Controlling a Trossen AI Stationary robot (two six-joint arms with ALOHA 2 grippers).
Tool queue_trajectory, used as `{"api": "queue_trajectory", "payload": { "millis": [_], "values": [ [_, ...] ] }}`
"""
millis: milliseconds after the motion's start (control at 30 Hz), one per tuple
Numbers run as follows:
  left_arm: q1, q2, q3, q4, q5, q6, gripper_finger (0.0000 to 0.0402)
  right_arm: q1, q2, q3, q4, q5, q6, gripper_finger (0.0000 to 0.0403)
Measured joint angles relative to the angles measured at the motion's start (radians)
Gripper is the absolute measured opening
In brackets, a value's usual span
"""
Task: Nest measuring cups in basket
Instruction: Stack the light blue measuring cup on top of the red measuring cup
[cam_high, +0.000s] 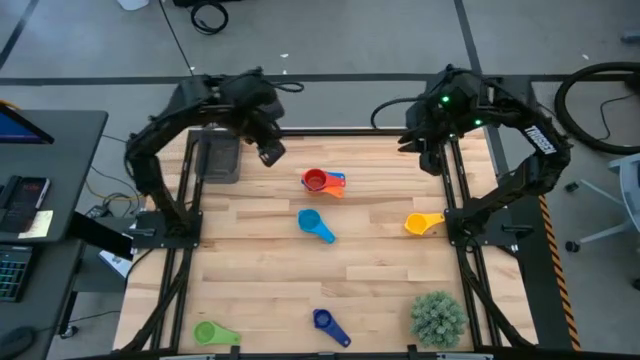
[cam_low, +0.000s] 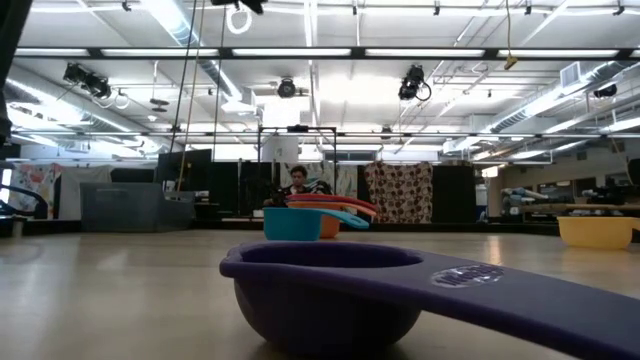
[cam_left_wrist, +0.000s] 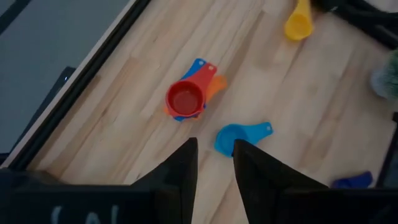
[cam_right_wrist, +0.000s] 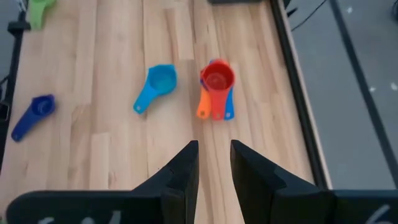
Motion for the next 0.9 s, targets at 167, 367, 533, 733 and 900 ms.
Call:
{"api": "queue_trajectory", "payload": {
  "millis": [167, 367, 533, 733, 900],
  "values": [
    [-0.033, -0.048, 0.000, 0.000, 0.001, -0.015, 0.0107, 0.000, 0.000, -0.092, 0.054, -0.002, 0.068, 0.0096],
    [-0.089, -0.064, 0.000, 0.000, 0.000, -0.011, 0.0107, 0.000, 0.001, -0.174, 0.089, -0.005, 0.104, 0.0097],
    [-0.136, -0.058, -0.036, 0.002, 0.001, 0.034, 0.0107, 0.000, 0.001, -0.188, 0.093, -0.005, 0.103, 0.0100],
    [-0.175, -0.056, -0.252, 0.015, -0.001, 0.171, 0.0107, 0.000, 0.000, -0.188, 0.102, -0.005, 0.072, 0.0099],
    [-0.211, -0.055, -0.511, 0.159, 0.001, 0.268, 0.0107, 0.000, 0.000, -0.188, 0.102, 0.019, 0.014, 0.0099]
  ]
}}
